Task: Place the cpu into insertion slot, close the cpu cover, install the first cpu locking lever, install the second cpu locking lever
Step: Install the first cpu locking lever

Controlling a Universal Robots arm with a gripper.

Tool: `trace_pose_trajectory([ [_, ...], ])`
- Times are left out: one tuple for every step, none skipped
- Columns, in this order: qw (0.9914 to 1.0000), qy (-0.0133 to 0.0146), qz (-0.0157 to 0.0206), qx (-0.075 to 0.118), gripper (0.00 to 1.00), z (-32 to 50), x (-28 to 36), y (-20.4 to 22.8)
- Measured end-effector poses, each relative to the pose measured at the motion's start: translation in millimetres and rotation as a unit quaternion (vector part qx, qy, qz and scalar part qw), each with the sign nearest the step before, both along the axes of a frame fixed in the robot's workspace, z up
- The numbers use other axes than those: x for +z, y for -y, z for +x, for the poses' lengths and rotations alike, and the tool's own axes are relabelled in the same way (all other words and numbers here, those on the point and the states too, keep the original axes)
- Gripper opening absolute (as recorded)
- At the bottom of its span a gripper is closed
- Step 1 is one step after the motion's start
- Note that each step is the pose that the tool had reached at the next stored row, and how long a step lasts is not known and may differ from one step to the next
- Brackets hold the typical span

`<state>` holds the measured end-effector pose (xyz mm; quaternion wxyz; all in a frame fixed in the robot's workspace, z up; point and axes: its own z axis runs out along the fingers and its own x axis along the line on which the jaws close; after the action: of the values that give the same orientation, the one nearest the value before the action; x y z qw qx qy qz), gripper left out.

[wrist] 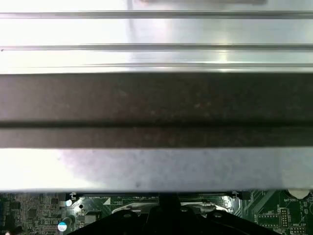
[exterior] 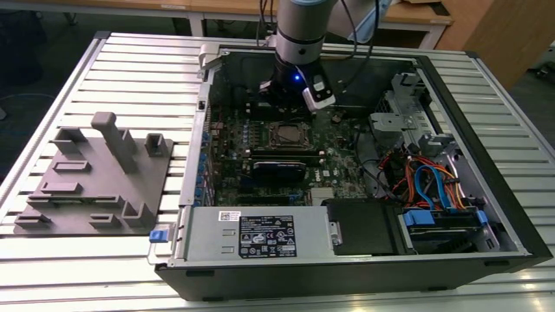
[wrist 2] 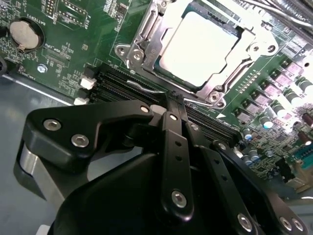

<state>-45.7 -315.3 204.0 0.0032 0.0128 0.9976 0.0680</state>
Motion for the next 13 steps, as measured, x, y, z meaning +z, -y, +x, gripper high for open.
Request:
trace_pose_trajectory([
  [1.0, 0.0, 0.0, 0.0, 0.1, 0.7, 0.0, 0.0],
  [1.0, 0.0, 0.0, 0.0, 0.1, 1.4, 0.0, 0.0],
  [1.0, 0.0, -0.0001, 0.0, 0.1, 2.1, 0.0, 0.0],
  [1.0, 0.0, -0.0001, 0.0, 0.1, 2.8, 0.0, 0.0],
  [1.0, 0.0, -0.0001, 0.0, 0.1, 3.6, 0.0, 0.0],
  [1.0, 0.0, -0.0001, 0.0, 0.1, 4.4, 0.0, 0.0],
  [1.0, 0.0, -0.0001, -0.001, 0.1, 5.2, 0.0, 0.0],
  [1.0, 0.0, -0.0001, -0.001, 0.1, 6.0, 0.0, 0.0],
  [1.0, 0.0, -0.0001, -0.001, 0.1, 6.8, 0.0, 0.0],
  [1.0, 0.0, -0.0001, -0.001, 0.1, 7.7, 0.0, 0.0],
  [1.0, 0.0, -0.0001, -0.001, 0.1, 8.6, 0.0, 0.0],
  [1.0, 0.0, -0.0001, -0.001, 0.1, 9.4, 0.0, 0.0],
  [1.0, 0.0, -0.0001, -0.001, 0.1, 10.5, 0.0, 0.0],
])
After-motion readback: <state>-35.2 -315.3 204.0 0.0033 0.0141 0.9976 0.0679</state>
